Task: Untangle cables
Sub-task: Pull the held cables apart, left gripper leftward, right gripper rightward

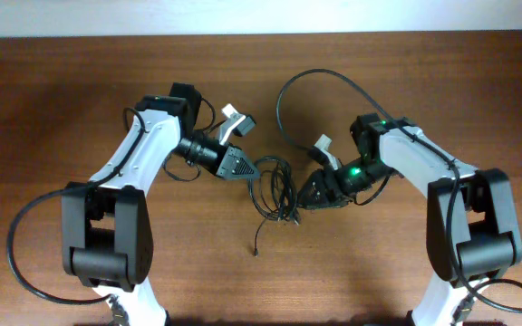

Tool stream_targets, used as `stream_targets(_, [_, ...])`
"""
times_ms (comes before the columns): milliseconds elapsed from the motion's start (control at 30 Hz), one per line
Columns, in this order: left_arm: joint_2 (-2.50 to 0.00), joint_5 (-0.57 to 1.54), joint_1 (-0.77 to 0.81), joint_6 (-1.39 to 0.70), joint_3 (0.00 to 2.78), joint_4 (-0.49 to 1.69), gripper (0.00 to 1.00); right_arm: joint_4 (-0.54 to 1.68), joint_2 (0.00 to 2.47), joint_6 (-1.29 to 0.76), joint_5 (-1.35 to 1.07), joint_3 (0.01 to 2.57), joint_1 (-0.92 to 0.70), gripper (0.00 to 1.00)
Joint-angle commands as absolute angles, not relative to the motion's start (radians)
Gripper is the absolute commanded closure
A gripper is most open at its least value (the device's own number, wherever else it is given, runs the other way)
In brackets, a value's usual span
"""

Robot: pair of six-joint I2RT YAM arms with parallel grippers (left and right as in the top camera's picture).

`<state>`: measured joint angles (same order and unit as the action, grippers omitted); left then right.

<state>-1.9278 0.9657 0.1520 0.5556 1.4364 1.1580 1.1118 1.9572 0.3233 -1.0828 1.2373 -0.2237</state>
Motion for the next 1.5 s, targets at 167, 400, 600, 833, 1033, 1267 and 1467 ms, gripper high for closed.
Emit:
stream_targets(167, [-1.903, 0.871, 0.151, 0.382, 1.409, 1.08, 1.0, 1.11, 1.953, 0.351, -1.212, 1.238, -0.295, 0.43])
stream_targets(400, [-1.903, 0.841, 0.153, 0.15, 1.372, 0.973, 1.0, 1.026, 1.953, 0.273, -1.212, 1.238, -0.344, 0.5])
stream_targets(600, [-1.903, 0.916, 0.154, 0.145, 1.372, 0.973, 1.0, 0.942, 1.953, 0.19, -1.154, 1.238, -0.368, 0.57])
stream_targets(833, [-1.903, 0.934, 0.101, 0.118, 1.372, 0.946, 1.0, 0.926, 1.953, -0.007, -0.813, 1.235, -0.394, 0.96])
stream_targets(1033, [-1.903, 0.939, -0.157, 0.09, 1.372, 0.981, 1.0, 0.927, 1.953, -0.271, -0.373, 1.234, -0.394, 0.96])
stream_targets(1267, [-1.903, 0.973, -0.29, 0.11, 1.238, 0.964, 1.0, 0.928, 1.953, -0.381, -0.14, 1.234, -0.387, 0.96])
stream_targets(1467, [-1.903, 0.981, -0.402, 0.09, 1.162, 0.891, 1.0, 1.027, 1.953, -0.409, 0.14, 1.234, -0.3, 0.96])
